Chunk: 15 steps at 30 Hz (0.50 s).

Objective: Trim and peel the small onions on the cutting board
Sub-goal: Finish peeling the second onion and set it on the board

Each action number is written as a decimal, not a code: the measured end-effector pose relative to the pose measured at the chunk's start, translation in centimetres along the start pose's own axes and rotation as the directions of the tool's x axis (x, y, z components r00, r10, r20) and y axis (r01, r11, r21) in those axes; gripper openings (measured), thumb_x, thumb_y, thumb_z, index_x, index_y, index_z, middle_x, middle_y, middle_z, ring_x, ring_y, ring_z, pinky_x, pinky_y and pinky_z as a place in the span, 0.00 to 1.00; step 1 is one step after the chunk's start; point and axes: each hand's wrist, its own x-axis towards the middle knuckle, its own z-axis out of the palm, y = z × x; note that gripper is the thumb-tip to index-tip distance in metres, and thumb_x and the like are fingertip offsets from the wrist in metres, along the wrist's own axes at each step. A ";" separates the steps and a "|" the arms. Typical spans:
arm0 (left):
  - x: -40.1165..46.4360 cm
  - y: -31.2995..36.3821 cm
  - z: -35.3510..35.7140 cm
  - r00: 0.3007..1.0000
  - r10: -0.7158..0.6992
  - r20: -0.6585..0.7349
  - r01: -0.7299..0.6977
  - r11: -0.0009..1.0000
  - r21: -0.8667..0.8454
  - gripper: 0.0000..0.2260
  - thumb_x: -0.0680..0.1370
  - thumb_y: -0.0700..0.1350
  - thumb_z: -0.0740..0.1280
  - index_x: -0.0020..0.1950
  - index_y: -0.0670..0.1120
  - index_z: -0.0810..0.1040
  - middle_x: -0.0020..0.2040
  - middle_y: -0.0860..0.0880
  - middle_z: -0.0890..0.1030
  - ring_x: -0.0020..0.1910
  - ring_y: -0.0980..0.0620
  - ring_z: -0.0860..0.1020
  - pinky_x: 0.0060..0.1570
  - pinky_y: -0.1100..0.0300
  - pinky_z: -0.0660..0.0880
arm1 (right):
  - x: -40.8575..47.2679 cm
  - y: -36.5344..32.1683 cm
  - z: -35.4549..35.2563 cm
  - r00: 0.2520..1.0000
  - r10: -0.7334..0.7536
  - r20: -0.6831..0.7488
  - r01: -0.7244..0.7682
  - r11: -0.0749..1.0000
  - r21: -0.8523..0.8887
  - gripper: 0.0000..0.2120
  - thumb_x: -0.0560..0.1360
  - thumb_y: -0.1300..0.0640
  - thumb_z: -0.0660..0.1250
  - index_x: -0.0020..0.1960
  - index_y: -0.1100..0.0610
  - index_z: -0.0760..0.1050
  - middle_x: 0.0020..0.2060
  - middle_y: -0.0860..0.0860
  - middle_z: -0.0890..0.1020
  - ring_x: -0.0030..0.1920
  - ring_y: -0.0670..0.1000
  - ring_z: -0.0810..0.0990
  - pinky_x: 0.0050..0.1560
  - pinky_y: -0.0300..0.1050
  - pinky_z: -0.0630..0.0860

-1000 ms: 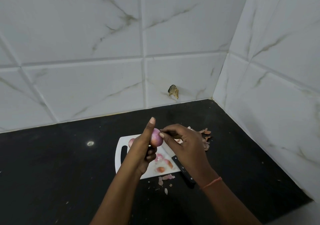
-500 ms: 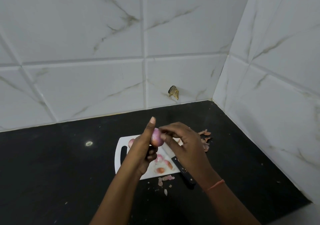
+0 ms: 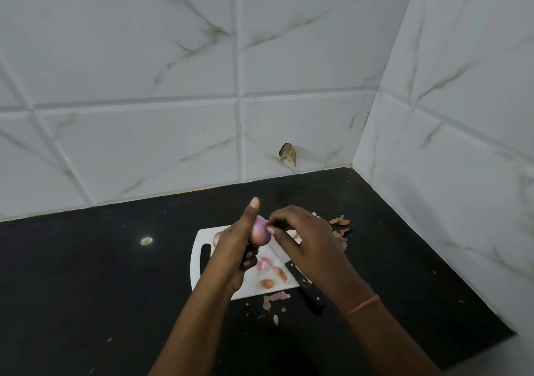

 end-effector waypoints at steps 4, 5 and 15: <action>0.1 -0.1 -0.2 0.999 -0.051 -0.001 0.051 0.998 0.029 0.27 0.67 0.69 0.70 0.41 0.43 0.77 0.26 0.49 0.64 0.23 0.56 0.60 0.22 0.64 0.59 | 0.4 -0.1 -0.1 0.993 -0.041 0.112 0.059 0.985 -0.160 0.07 0.80 0.54 0.60 0.54 0.54 0.74 0.49 0.46 0.77 0.47 0.42 0.74 0.47 0.35 0.74; 0.1 -0.1 -0.2 0.998 -0.067 0.002 0.067 0.997 0.029 0.27 0.68 0.68 0.70 0.42 0.43 0.77 0.26 0.49 0.64 0.23 0.56 0.60 0.22 0.64 0.59 | 0.5 -0.1 -0.2 0.990 -0.050 0.128 0.075 0.978 -0.196 0.08 0.79 0.53 0.58 0.54 0.54 0.74 0.49 0.46 0.76 0.47 0.41 0.73 0.46 0.32 0.71; 0.4 0.1 -1.2 0.983 -0.044 0.179 0.025 0.994 0.104 0.30 0.64 0.70 0.70 0.43 0.42 0.78 0.28 0.48 0.61 0.24 0.55 0.58 0.23 0.63 0.58 | 0.5 -0.5 0.2 0.991 -0.066 0.117 0.089 0.975 -0.202 0.10 0.78 0.49 0.57 0.50 0.54 0.72 0.43 0.46 0.75 0.41 0.43 0.72 0.41 0.34 0.70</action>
